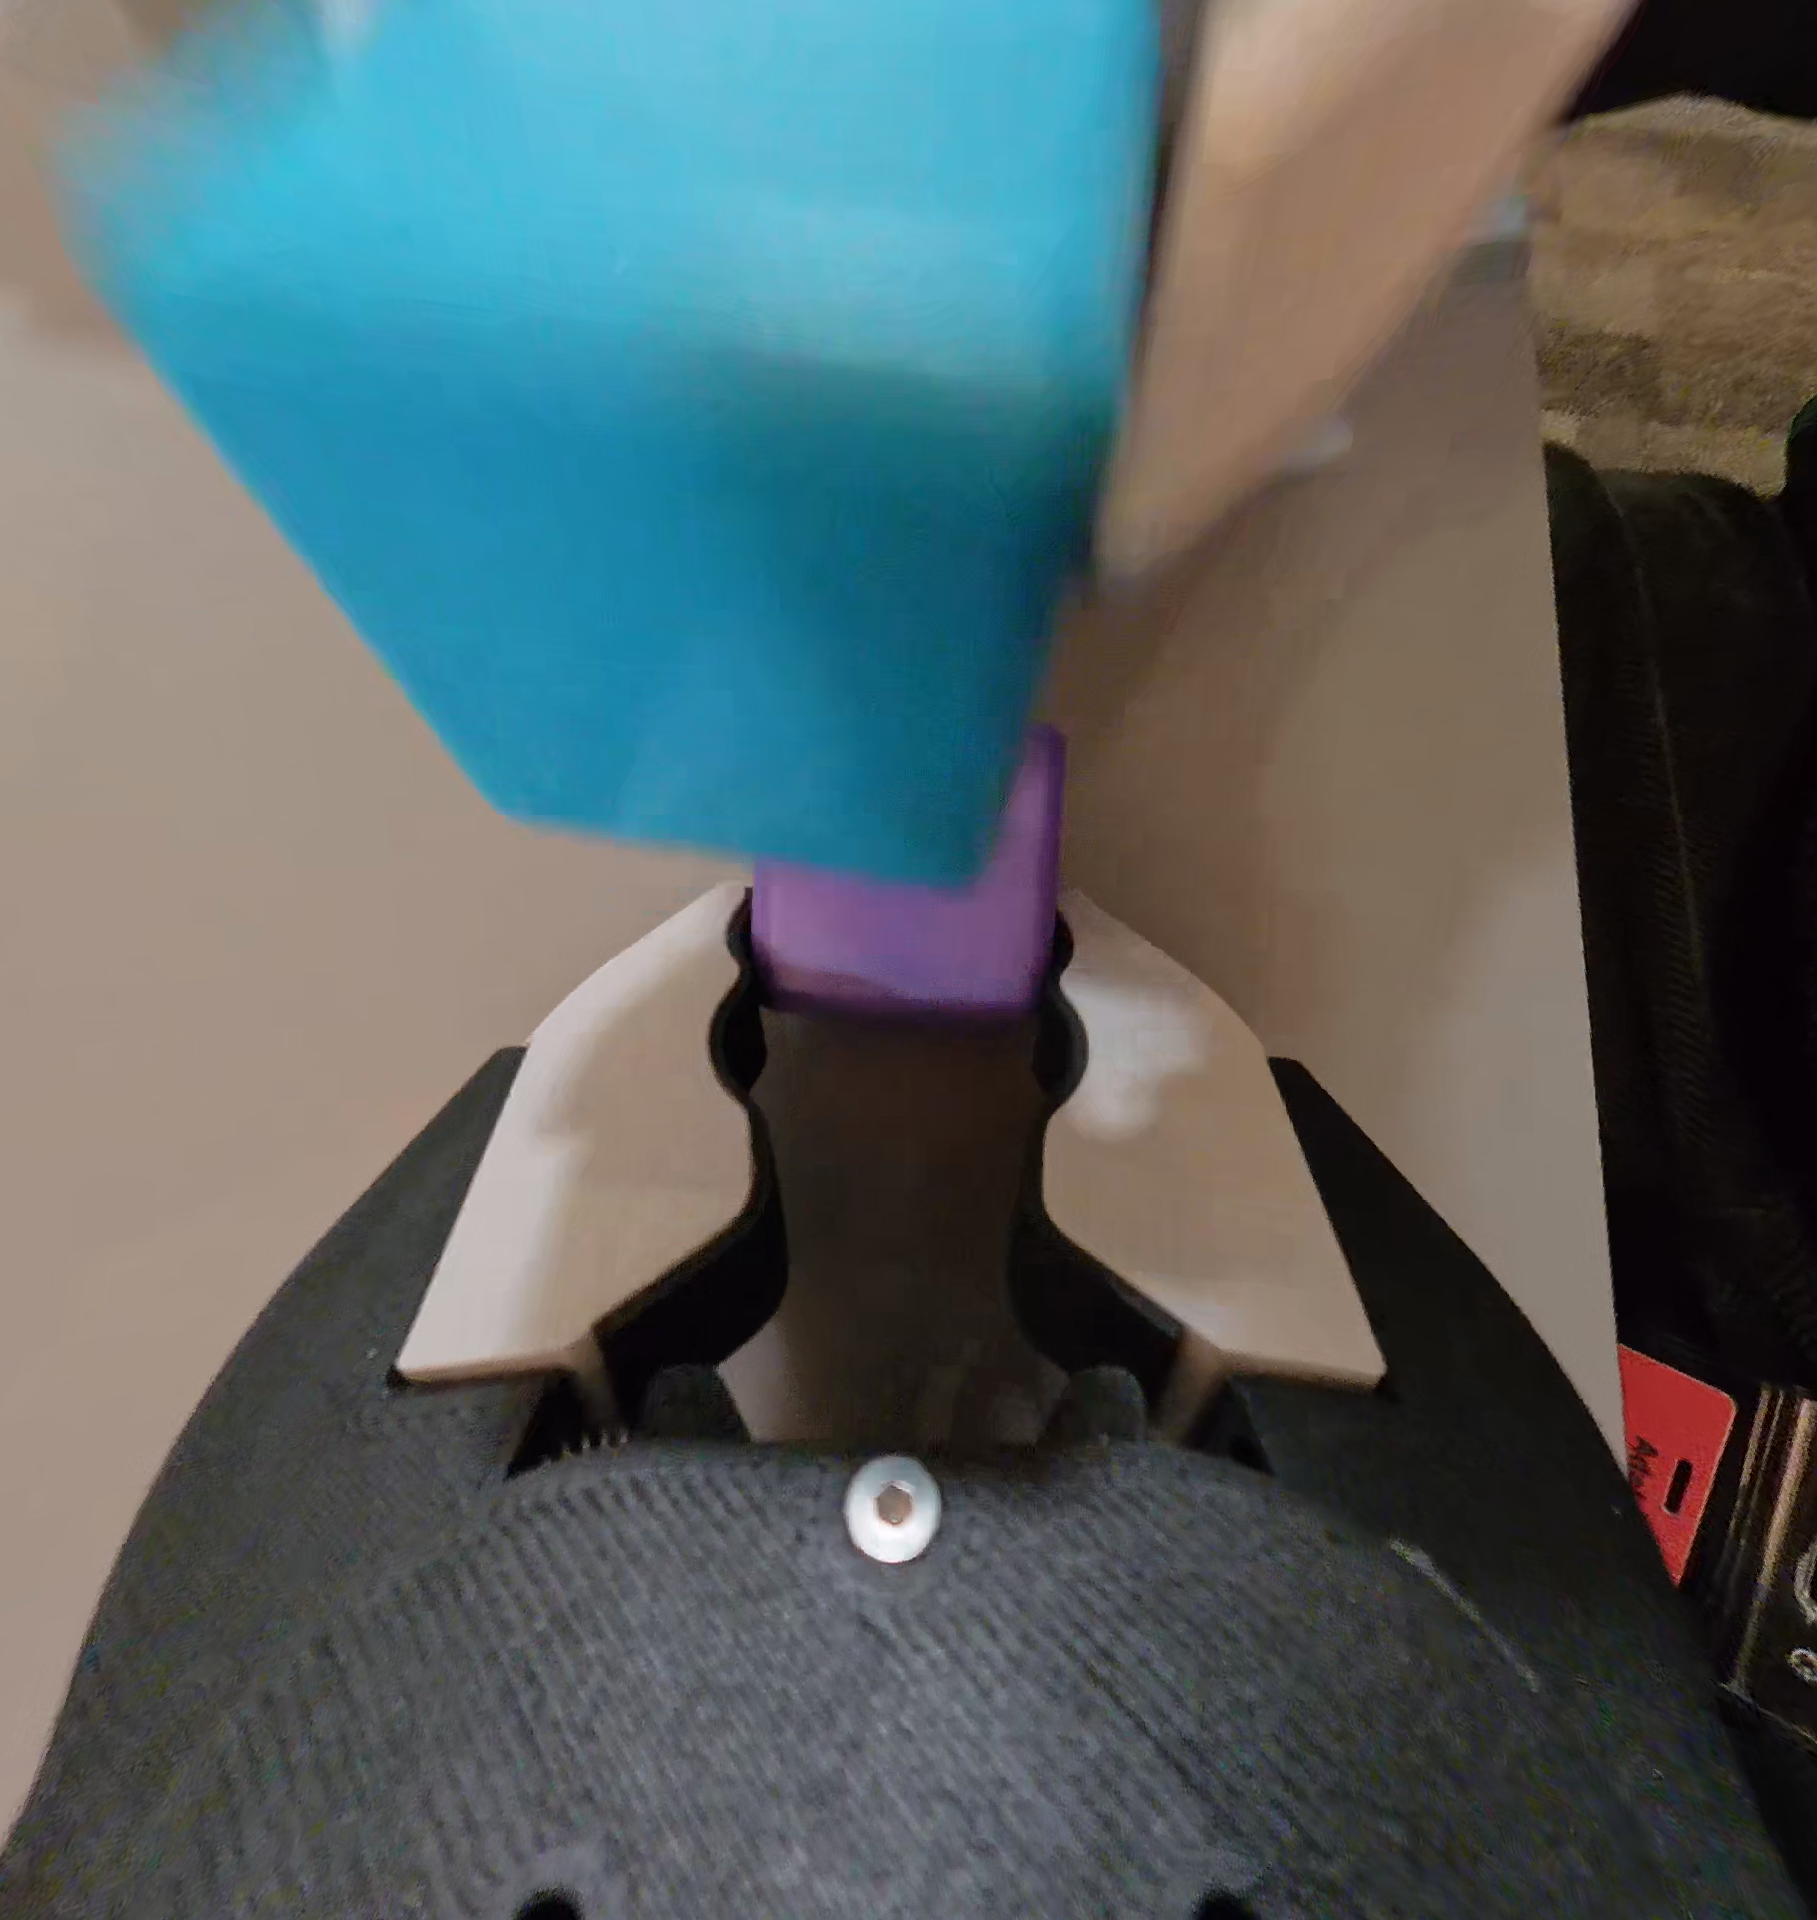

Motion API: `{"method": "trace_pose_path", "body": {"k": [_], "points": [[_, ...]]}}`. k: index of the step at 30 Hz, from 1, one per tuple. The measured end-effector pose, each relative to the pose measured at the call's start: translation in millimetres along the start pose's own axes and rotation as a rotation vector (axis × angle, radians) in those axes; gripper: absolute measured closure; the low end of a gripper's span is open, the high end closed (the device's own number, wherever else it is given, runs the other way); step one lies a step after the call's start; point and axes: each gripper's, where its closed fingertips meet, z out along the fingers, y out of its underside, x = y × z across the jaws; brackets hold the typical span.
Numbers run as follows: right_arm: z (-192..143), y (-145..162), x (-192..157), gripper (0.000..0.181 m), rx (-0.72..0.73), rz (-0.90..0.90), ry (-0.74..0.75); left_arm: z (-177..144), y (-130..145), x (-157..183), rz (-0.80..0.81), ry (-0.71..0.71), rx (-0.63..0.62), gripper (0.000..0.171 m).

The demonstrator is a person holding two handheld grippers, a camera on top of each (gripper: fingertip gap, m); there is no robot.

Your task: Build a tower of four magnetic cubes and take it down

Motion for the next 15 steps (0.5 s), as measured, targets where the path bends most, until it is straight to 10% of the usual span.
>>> {"method": "trace_pose_path", "body": {"k": [7,11,15], "points": [[-62.1,-72.9,36.4,0.132,0.227,0.014,0.198,0.1,-0.1,-1.0,-0.005,-0.005,0.0,0.12],[-139.0,-97.7,92.8,0.131,0.11,-0.115,0.566,0.3,0.0,-1.4,-0.007,-0.007,-0.002,0.12],[-243.8,-54.7,164.7,0.131,-0.155,-0.034,0.983,0.4,0.2,-1.3,-0.01,-0.004,-0.003,0.119]]}}
